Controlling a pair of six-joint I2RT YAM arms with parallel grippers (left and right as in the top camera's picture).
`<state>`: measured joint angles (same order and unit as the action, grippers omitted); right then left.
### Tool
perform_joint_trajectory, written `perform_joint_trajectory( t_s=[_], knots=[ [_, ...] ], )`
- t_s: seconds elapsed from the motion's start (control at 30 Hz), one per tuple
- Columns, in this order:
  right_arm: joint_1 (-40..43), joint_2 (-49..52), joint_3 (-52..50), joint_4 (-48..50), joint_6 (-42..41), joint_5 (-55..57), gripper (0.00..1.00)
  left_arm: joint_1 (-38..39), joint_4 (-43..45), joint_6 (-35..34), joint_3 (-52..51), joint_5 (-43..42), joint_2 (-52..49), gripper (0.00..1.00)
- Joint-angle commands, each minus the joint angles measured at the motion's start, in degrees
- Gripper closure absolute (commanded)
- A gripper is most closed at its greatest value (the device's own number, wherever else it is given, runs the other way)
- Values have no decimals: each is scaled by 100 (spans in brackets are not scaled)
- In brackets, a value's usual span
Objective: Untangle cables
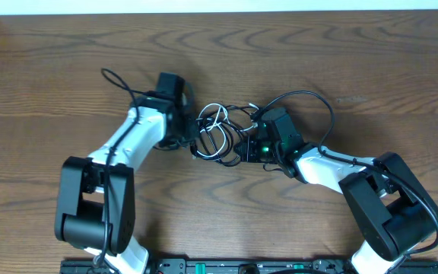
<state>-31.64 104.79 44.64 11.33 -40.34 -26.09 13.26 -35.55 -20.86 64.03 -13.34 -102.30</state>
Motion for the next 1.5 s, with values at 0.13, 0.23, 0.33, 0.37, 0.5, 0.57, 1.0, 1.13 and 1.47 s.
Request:
perform_joint_trajectory(
  t_s=[0.13,0.23,0.33,0.37,0.5,0.57,1.0,1.13,1.47],
  knots=[
    [-39,35,68,-44,76,46,99,352,4,68,-15,402,-173,78],
    [-39,35,66,-44,76,44,99,354,68,68,-15,400,-197,78],
    [-39,35,68,-46,76,44,99,361,61,42,-17,396,-221,78],
    [-39,35,68,-46,76,44,99,361,59,31,-22,396,-229,78],
    [-39,35,68,-46,76,44,99,361,68,-57,-111,396,-269,78],
    [-39,35,68,-46,76,44,99,363,68,-87,-164,376,-306,78],
    [-39,35,68,-48,76,44,99,420,173,-94,-291,396,-487,78],
    [-39,35,68,-48,76,44,99,420,144,-256,-293,350,-483,92],
    [-39,35,68,-66,74,44,99,243,153,-254,72,-317,-79,93]
  ],
)
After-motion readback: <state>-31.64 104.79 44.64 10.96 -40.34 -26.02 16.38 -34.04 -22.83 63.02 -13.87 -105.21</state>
